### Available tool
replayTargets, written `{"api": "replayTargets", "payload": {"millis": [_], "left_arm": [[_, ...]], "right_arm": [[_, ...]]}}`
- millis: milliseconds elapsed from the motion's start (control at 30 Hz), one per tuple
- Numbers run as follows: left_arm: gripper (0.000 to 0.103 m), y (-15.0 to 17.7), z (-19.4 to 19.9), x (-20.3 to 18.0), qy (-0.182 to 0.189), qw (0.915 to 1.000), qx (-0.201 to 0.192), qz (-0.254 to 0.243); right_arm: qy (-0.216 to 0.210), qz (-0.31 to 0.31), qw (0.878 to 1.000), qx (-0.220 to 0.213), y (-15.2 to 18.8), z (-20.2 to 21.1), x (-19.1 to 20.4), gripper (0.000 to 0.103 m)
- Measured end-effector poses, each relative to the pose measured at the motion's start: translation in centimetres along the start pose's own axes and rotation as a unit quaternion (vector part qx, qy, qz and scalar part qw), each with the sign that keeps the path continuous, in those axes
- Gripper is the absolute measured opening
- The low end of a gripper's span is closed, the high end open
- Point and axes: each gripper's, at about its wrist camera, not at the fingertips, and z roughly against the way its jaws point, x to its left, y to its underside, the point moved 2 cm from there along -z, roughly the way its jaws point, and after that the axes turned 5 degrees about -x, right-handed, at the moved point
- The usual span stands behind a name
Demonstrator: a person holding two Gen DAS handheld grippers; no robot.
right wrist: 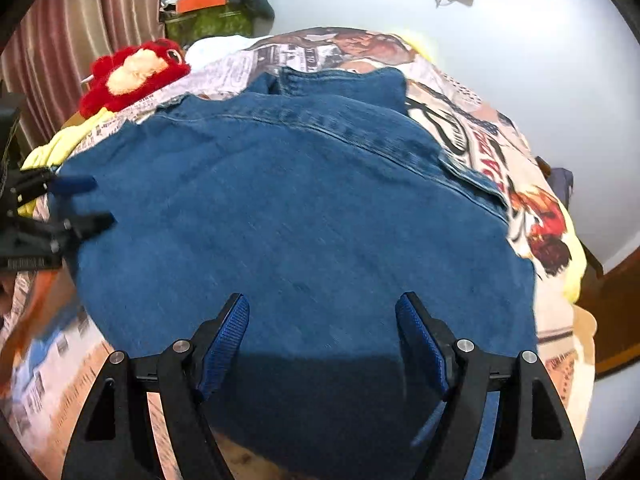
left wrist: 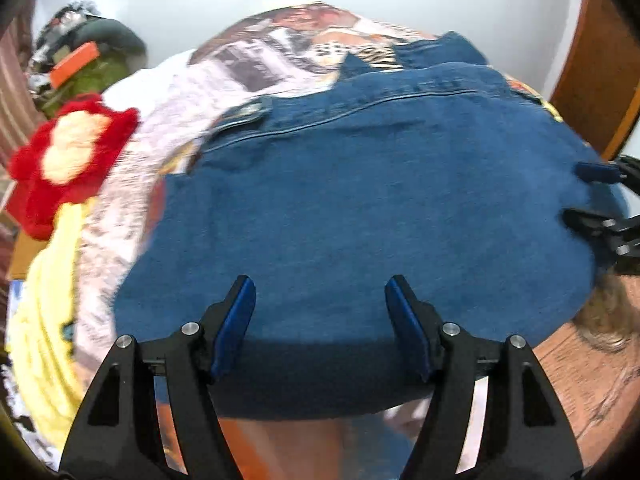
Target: Fold large clothes
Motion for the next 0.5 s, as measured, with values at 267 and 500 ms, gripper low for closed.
{"api": "replayTargets", "payload": {"millis": [267, 500], "left_arm": [[0.07, 1.9, 2.2, 5.0, -0.005, 0.9977, -0.001, 0.068], [0.07, 4.0, 3.8, 7.2, -0.061, 0.9948, -0.001, 0.082]], "right_arm": [[0.039, -0.055, 0.998, 0.009, 2.6, 2.2, -5.2, 0.076], [0.037, -0.162, 0.986, 0.014, 5.3, 4.0, -10.5, 0.078]]}}
